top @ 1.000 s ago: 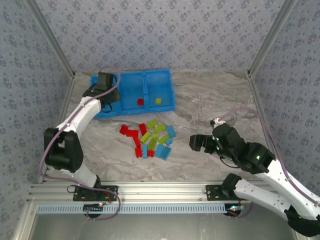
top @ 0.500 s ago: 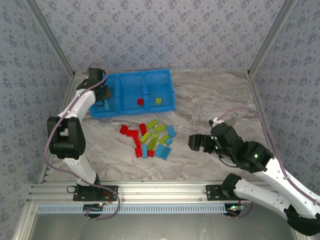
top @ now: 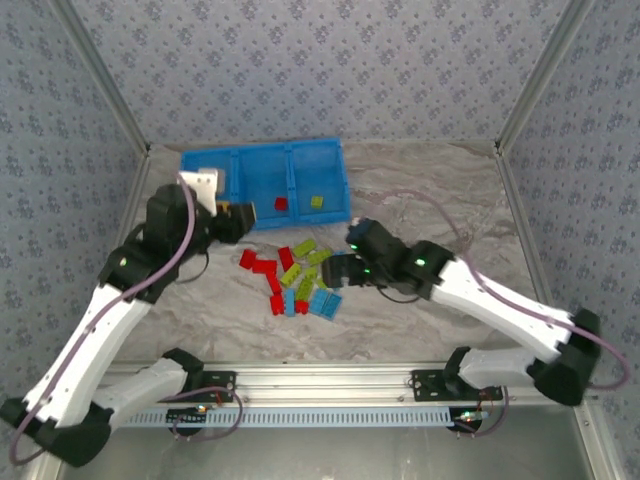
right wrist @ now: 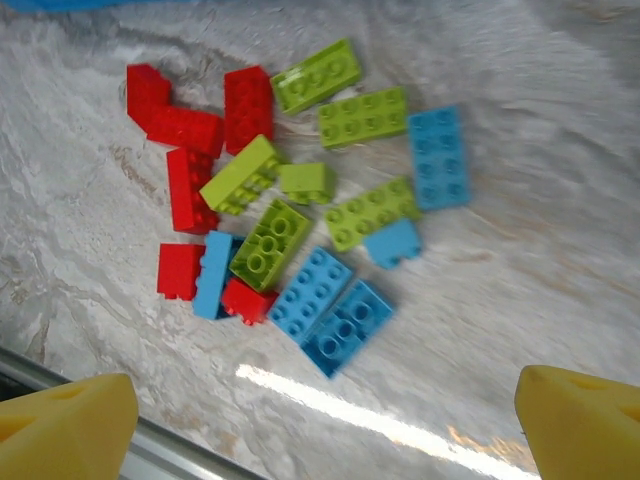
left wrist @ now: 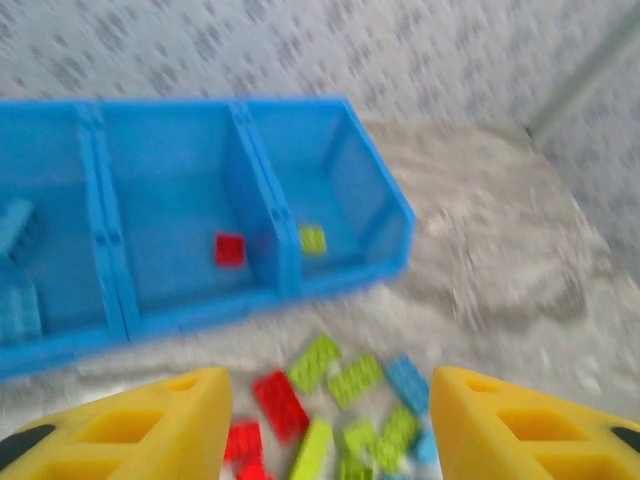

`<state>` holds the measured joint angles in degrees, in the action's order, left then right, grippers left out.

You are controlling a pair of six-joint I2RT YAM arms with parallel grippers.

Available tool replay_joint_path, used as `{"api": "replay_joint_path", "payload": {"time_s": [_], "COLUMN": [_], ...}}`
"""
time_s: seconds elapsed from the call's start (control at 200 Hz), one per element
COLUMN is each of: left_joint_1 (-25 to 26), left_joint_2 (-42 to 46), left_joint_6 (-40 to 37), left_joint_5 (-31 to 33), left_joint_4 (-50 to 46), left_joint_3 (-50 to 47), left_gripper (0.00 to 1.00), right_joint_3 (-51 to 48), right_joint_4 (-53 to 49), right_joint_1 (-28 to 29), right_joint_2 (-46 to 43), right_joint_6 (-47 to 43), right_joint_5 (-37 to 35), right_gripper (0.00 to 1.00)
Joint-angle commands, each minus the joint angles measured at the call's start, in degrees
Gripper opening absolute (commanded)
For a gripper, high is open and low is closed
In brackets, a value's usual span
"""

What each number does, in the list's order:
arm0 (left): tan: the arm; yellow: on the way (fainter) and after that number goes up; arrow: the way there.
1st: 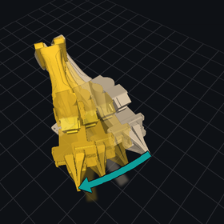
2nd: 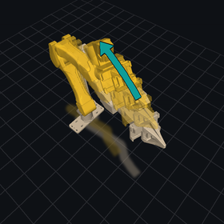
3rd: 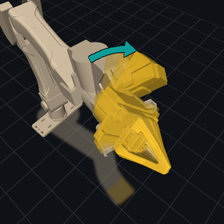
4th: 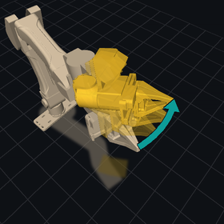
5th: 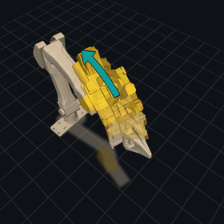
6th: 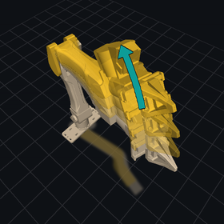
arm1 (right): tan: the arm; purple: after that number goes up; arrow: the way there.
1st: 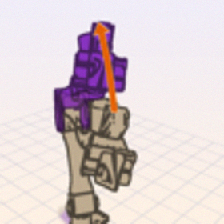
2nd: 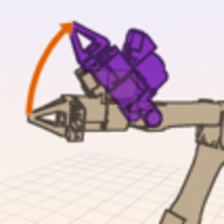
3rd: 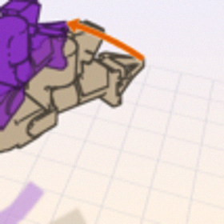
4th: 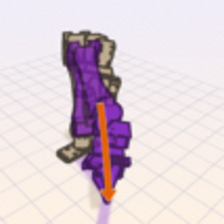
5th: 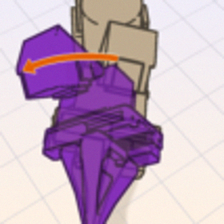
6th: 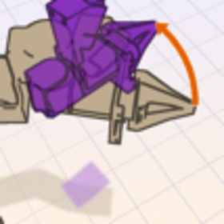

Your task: Sort the legos into containers by color

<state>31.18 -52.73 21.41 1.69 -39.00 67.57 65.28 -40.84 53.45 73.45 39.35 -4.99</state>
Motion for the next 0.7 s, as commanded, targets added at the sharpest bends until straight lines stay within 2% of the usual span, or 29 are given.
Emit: {"api": "replay_joint_path", "payload": {"time_s": [0.0, 0.125, 0.26, 0.34, 0.46, 0.54, 0.695], "left_joint_1": [3.6, 5.7, 5.8, 5.8, 5.8, 5.8, 5.8], "left_joint_2": [2.5, 8.3, 12.9, 13.9, 14.1, 14.0, 13.6], "left_joint_6": [2.6, 7.2, 11.5, 12.0, 12.4, 12.5, 12.3], "left_joint_5": [-1.0, -2.0, -2.3, -3.0, -3.0, -3.5, -3.5], "left_joint_4": [-12.7, -14.6, -15.1, -15.7, -15.8, -14.8, -13.5], "left_joint_3": [-4.8, -10.8, -15.7, -17.0, -17.9, -18.6, -19.1], "left_gripper": [0.57, 0.67, 0.85, 0.92, 0.97, 0.99, 0.99], "right_joint_3": [5.9, 13.2, 20.7, 24.9, 31.3, 34.3, 37.8], "right_joint_4": [7.9, 8.6, 7.7, 6.7, 2.0, 1.1, -0.6], "right_joint_1": [0.6, 0.7, 0.8, 0.9, 0.4, 0.5, 0.6], "right_joint_2": [9.5, 22.2, 33.1, 38.6, 45.6, 48.9, 53.2], "right_joint_6": [-2.8, -6.8, -9.8, -10.9, -11.3, -11.8, -12.1], "right_joint_5": [4.1, 2.7, 2.0, 0.2, -2.3, -2.4, -1.8], "right_gripper": [0.99, 0.98, 0.91, 0.87, 0.76, 0.73, 0.63]}}
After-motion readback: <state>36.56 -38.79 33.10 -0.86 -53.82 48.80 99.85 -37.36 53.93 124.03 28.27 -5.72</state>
